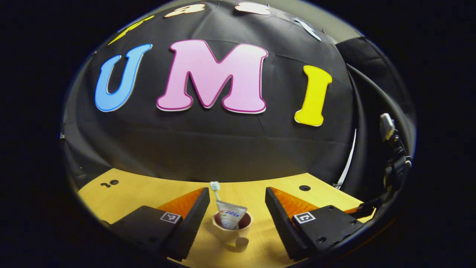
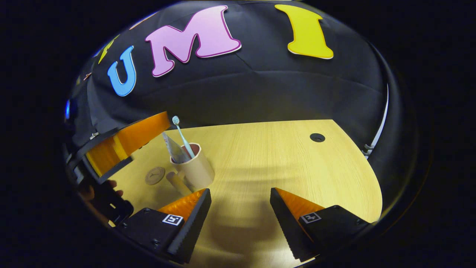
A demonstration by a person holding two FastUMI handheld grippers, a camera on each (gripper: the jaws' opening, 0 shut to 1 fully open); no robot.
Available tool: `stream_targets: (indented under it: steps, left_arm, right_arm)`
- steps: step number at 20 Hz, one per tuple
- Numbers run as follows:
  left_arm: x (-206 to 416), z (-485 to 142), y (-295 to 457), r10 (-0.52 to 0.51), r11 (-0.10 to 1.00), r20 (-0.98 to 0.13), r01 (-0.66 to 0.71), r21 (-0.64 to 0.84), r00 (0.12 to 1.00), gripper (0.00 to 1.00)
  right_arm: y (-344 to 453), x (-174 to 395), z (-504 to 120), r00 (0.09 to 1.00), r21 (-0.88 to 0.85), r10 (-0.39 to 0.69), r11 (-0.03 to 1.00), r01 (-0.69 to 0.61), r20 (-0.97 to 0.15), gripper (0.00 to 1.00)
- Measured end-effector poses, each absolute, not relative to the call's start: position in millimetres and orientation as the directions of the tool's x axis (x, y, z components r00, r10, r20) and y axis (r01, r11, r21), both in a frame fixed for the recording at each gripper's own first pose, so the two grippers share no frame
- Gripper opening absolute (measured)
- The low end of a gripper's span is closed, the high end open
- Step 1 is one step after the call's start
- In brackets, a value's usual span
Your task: Put the toothbrush and toothpaste on the desktop into the cup, then pick up the cup and place it on the coaster on the desktop.
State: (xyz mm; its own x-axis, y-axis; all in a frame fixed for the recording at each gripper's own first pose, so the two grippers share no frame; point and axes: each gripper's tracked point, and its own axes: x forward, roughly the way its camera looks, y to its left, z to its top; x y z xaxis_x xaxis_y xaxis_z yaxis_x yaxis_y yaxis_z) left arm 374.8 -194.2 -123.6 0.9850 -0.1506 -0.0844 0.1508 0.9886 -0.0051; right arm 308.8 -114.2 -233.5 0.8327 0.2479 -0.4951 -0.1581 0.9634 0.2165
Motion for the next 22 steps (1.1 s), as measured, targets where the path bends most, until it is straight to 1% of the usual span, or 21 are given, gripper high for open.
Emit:
stream_targets:
  steps: [1,3,6,7,9,12,19,22]
  left_arm:
    - [362,-120,-183,-0.134,0.991,-0.081,0.134,0.002,0.988,0.96]
    - [335,-116,-160,-0.095,0.995,-0.092,0.096,0.007,0.991,0.96]
    - [295,-125,-128,-0.044,0.999,-0.146,0.046,0.015,0.988,0.96]
    - [283,-132,-123,-0.038,0.999,-0.171,0.042,0.023,0.985,0.96]
    - [257,-142,-114,-0.035,0.999,-0.212,0.042,0.029,0.977,0.96]
    - [226,-159,-109,-0.040,0.999,-0.274,0.047,0.017,0.961,0.96]
    - [195,-165,-107,-0.031,0.998,-0.285,0.014,-0.060,0.958,0.97]
    - [185,-172,-99,-0.029,0.996,-0.304,0.001,-0.092,0.952,0.97]
  right_arm:
    - [-111,312,-228,0.825,0.223,0.260,0.960,-0.167,-0.502,0.98]
    - [-102,322,-216,0.804,0.232,0.277,0.956,-0.178,-0.526,0.98]
    - [-86,328,-210,0.753,0.236,0.305,0.950,-0.202,-0.583,0.98]
    - [-80,333,-209,0.733,0.228,0.305,0.952,-0.206,-0.608,0.98]
    - [-77,336,-217,0.688,0.181,0.269,0.963,-0.199,-0.674,0.98]
    - [-60,338,-216,0.627,0.161,0.272,0.960,-0.229,-0.730,0.98]
    - [-10,348,-218,0.525,0.119,0.271,0.945,-0.304,-0.807,0.98]
    - [17,346,-234,0.444,0.143,0.279,0.938,-0.317,-0.851,0.98]
